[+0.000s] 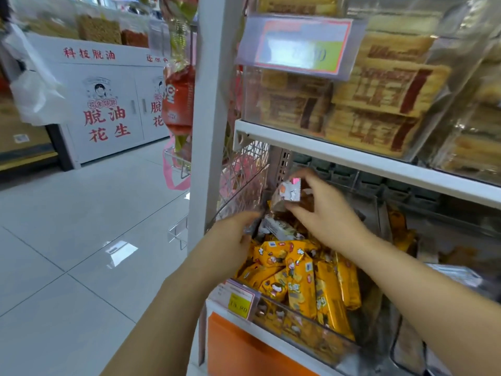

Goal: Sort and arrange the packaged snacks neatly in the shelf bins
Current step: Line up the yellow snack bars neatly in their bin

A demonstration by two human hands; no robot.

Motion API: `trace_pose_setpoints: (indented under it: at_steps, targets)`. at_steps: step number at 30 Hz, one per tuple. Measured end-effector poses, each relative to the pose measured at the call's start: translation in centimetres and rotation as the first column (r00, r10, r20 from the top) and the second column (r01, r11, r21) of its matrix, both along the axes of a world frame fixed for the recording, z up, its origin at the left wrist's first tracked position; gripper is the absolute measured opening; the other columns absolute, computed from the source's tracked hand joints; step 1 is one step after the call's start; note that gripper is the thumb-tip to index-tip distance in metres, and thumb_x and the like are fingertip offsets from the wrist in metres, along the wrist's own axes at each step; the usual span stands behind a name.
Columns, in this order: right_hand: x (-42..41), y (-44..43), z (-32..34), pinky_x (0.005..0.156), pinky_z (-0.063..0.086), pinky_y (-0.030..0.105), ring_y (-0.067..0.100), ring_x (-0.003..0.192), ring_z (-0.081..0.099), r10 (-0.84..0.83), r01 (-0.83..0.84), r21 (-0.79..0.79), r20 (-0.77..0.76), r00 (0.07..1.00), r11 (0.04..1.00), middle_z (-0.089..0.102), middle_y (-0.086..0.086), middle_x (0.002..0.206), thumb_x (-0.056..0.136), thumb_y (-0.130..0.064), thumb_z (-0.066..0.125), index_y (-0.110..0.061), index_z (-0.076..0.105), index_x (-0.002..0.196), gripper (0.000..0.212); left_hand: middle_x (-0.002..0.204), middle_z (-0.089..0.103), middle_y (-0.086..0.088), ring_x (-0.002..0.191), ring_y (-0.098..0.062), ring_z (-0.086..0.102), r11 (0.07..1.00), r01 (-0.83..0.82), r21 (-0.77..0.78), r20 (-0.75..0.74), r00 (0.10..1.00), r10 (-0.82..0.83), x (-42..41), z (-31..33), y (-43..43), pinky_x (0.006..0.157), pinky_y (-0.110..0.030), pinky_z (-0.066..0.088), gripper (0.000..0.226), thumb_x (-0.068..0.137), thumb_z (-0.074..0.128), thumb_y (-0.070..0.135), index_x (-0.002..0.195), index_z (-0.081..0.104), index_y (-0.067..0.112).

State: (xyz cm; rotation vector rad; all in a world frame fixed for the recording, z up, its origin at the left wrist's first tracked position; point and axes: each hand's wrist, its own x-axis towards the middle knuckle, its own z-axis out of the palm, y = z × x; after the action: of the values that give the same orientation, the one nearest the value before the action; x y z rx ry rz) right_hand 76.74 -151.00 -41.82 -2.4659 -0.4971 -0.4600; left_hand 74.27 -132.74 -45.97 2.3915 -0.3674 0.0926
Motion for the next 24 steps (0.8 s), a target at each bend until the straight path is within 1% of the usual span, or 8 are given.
trace_pose_setpoints:
  at_steps: [4, 7, 10, 13, 16, 18, 20, 24]
  targets:
    - [-4.6, -3.5, -0.7, 0.072, 0.039, 0.012, -0.001, 0.09, 0.051, -0.024, 0.019, 0.06, 0.085, 0.996, 0.998, 0.056, -0.011, 0.105, 0.081, -0.002, 0.067, -0.038, 0.045, 0.103, 0.047, 0.136, 0.054, 0.0, 0.116, -0.014, 0.054, 0.993, 0.016, -0.113, -0.026, 0.999, -0.019, 1.7, 0.5, -2.1, 0.086, -0.019, 0.04, 0.042, 0.097, 0.045, 0.01, 0.137, 0.047, 0.021]
    - [-7.2, -5.5, -1.4, 0.081, 0.037, 0.005, -0.003, 0.098, 0.049, -0.028, 0.02, 0.081, 0.105, 0.994, 0.997, 0.053, -0.02, 0.106, 0.077, 0.004, 0.069, -0.046, 0.043, 0.097, 0.06, 0.132, 0.056, -0.004, 0.115, -0.016, 0.055, 0.976, -0.061, -0.207, -0.076, 0.996, 0.046, 3.5, 0.7, -3.3, 0.084, -0.02, 0.044, 0.039, 0.095, 0.049, 0.011, 0.134, 0.05, 0.015]
    - [-9.0, -6.9, -1.5, 0.085, 0.04, 0.009, -0.004, 0.105, 0.05, -0.054, 0.038, 0.123, 0.132, 0.99, 0.992, 0.051, -0.025, 0.111, 0.075, 0.007, 0.07, -0.047, 0.042, 0.092, 0.063, 0.13, 0.057, -0.011, 0.114, -0.027, 0.055, 0.991, -0.105, -0.081, -0.125, 0.988, 0.095, 5.3, 0.5, -4.2, 0.09, -0.031, 0.045, 0.044, 0.094, 0.053, 0.013, 0.137, 0.046, 0.012]
    - [-10.2, -8.1, -2.0, 0.089, 0.038, 0.008, -0.007, 0.109, 0.048, -0.081, 0.057, 0.128, 0.196, 0.977, 0.99, 0.048, -0.028, 0.113, 0.071, 0.009, 0.072, -0.046, 0.04, 0.096, 0.068, 0.12, 0.06, -0.016, 0.102, -0.029, 0.056, 0.995, -0.046, 0.087, -0.226, 0.972, 0.064, 6.6, 0.5, -5.2, 0.079, -0.031, 0.042, 0.031, 0.093, 0.056, 0.023, 0.12, 0.052, 0.008]
    - [-11.1, -9.6, -3.2, 0.087, 0.034, 0.001, -0.014, 0.109, 0.045, -0.154, 0.119, 0.143, 0.259, 0.953, 0.982, 0.051, -0.022, 0.112, 0.064, 0.01, 0.077, -0.036, 0.045, 0.098, 0.065, 0.12, 0.059, -0.013, 0.11, -0.03, 0.054, 0.989, -0.037, 0.142, -0.293, 0.953, 0.078, 7.4, -0.2, -5.7, 0.088, -0.03, 0.042, 0.063, 0.087, 0.064, 0.04, 0.134, 0.039, 0.005]
    - [-11.6, -10.7, -3.8, 0.081, 0.037, 0.003, -0.015, 0.103, 0.045, -0.23, 0.194, 0.147, 0.293, 0.928, 0.97, 0.056, -0.01, 0.108, 0.062, 0.009, 0.078, -0.031, 0.048, 0.099, 0.063, 0.118, 0.061, -0.014, 0.109, -0.031, 0.056, 0.989, -0.062, 0.133, -0.305, 0.947, 0.1, 8.3, -1.0, -5.9, 0.095, -0.041, 0.047, 0.096, 0.069, 0.073, 0.057, 0.141, 0.032, 0.009]
    - [-12.2, -11.5, -4.1, 0.074, 0.039, 0.011, -0.007, 0.091, 0.047, -0.308, 0.27, 0.162, 0.307, 0.901, 0.949, 0.056, -0.005, 0.104, 0.064, 0.007, 0.077, -0.037, 0.048, 0.104, 0.067, 0.116, 0.06, -0.014, 0.105, -0.031, 0.057, 0.991, -0.075, 0.109, -0.292, 0.951, 0.104, 9.9, -2.6, -5.8, 0.091, -0.046, 0.049, 0.107, 0.049, 0.074, 0.067, 0.133, 0.039, 0.012]
    - [-13.0, -13.3, -4.1, 0.078, 0.039, 0.015, 0.007, 0.087, 0.052, -0.315, 0.294, 0.113, 0.35, 0.882, 0.949, 0.057, -0.004, 0.111, 0.069, 0.015, 0.069, -0.028, 0.052, 0.112, 0.063, 0.124, 0.056, -0.019, 0.11, -0.037, 0.055, 0.989, -0.14, -0.044, -0.207, 0.97, 0.128, 6.7, 0.2, -6.5, 0.088, -0.045, 0.049, 0.076, 0.071, 0.081, 0.032, 0.13, 0.042, 0.003]
